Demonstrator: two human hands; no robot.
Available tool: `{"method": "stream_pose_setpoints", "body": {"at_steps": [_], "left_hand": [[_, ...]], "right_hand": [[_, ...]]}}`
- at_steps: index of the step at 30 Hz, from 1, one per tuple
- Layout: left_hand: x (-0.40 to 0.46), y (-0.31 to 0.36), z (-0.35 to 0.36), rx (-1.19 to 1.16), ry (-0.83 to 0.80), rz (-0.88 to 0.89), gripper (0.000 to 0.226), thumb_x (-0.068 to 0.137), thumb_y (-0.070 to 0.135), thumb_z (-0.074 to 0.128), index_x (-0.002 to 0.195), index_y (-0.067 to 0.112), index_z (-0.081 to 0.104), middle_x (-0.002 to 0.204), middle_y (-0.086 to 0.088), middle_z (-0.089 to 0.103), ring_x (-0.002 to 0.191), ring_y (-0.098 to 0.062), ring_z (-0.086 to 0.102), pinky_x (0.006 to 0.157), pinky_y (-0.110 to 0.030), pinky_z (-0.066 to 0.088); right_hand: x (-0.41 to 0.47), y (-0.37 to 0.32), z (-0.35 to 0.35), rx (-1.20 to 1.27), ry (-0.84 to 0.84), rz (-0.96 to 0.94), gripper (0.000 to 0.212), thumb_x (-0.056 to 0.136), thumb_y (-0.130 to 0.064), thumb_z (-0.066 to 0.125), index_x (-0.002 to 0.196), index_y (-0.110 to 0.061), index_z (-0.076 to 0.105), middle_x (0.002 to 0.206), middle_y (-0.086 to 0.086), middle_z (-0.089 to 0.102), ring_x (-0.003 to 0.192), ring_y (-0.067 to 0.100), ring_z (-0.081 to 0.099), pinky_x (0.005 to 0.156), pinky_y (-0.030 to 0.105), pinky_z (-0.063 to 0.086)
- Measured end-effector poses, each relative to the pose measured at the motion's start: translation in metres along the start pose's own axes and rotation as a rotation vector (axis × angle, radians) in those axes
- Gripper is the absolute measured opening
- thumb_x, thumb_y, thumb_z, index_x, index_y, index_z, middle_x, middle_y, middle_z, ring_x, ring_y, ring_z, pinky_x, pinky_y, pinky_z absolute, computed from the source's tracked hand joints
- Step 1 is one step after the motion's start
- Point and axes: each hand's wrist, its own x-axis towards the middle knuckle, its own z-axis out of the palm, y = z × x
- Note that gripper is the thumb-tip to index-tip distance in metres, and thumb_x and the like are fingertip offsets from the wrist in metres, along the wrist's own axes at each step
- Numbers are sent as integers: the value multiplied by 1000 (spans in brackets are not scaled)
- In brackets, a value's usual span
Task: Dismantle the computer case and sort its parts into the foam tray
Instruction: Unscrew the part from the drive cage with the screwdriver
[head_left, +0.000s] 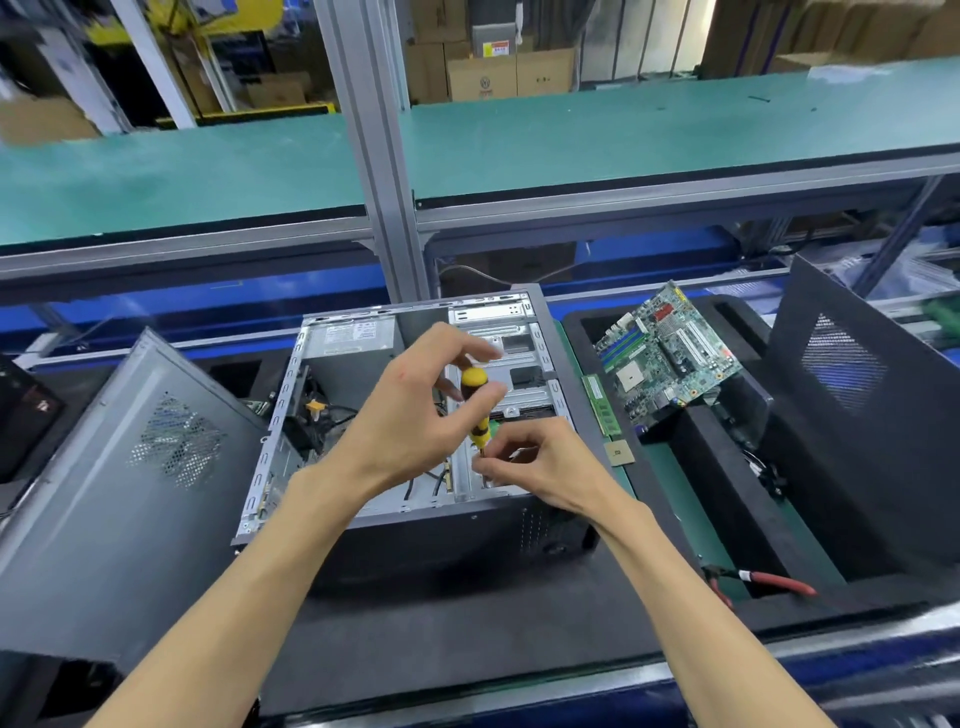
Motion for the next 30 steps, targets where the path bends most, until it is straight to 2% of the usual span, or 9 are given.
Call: {"method": "stream_pose_setpoints", "body": {"at_steps": [4, 7, 12, 14, 17, 19, 22, 25, 30], "left_hand": [[-2, 0, -7, -68, -114, 40, 37, 93, -1, 61, 122, 20, 68, 115, 13, 66, 108, -9, 63, 89, -16, 50], [-1, -1, -8, -22, -54, 16, 21, 91, 11, 71, 110, 19, 71, 101, 7, 65, 95, -14, 64, 80, -23, 55], [2, 2, 2, 148, 67, -35, 24, 86, 34, 77, 89, 17, 59, 82, 2, 55, 72, -19, 54, 66, -41, 50], [0, 5, 3, 85, 41, 11, 18, 89, 25, 73, 101, 17, 63, 95, 3, 57, 81, -17, 56, 71, -37, 52], [-3, 7, -3, -20, -46, 65, 36, 92, 3, 63, 125, 16, 65, 119, 5, 59, 98, -17, 59, 79, -23, 53], [-4, 5, -6, 1, -57, 77, 35, 91, -1, 63, 122, 15, 68, 111, 8, 62, 95, -15, 60, 78, -25, 53], [-3, 5, -4, 23, -12, 29, 20, 89, 16, 74, 108, 14, 68, 94, 8, 58, 82, -16, 58, 71, -32, 52], [-4, 8, 2, 34, 43, -52, 26, 86, 28, 78, 100, 16, 59, 89, 1, 60, 79, -19, 58, 70, -37, 50], [-7, 10, 0, -50, -53, 30, 35, 92, 3, 64, 124, 17, 63, 110, 11, 63, 105, -15, 61, 86, -22, 51]], "right_hand": [[0, 1, 1, -12, 16, -1, 14, 85, -27, 80, 72, -25, 74, 70, -5, 72, 61, 5, 62, 64, 17, 49], [0, 1, 2, -64, 6, -32, 9, 84, -26, 76, 76, -30, 75, 69, -14, 70, 59, 0, 59, 62, 9, 42], [1, 2, 2, -41, 16, -46, 18, 83, -33, 82, 70, -32, 69, 72, -7, 72, 65, 9, 66, 67, 21, 52], [1, 3, 0, -11, 12, -24, 16, 86, -29, 81, 72, -27, 72, 72, -3, 73, 66, 12, 69, 69, 24, 58], [2, 4, -2, -2, 12, -18, 16, 87, -25, 80, 74, -20, 73, 70, -1, 73, 65, 13, 69, 70, 26, 59], [2, 4, 0, -37, 15, -30, 16, 86, -28, 78, 74, -19, 73, 69, -2, 72, 64, 9, 66, 69, 26, 56], [1, 3, 2, -45, 22, -53, 16, 83, -37, 77, 80, -21, 73, 72, -4, 72, 65, 6, 63, 70, 27, 56], [1, 2, 0, -2, 26, -63, 17, 81, -36, 81, 72, -30, 68, 72, -4, 71, 71, 18, 71, 76, 41, 62], [2, 2, -1, 27, 25, -54, 20, 85, -22, 81, 69, -24, 69, 70, 0, 71, 68, 21, 70, 74, 48, 62]]}}
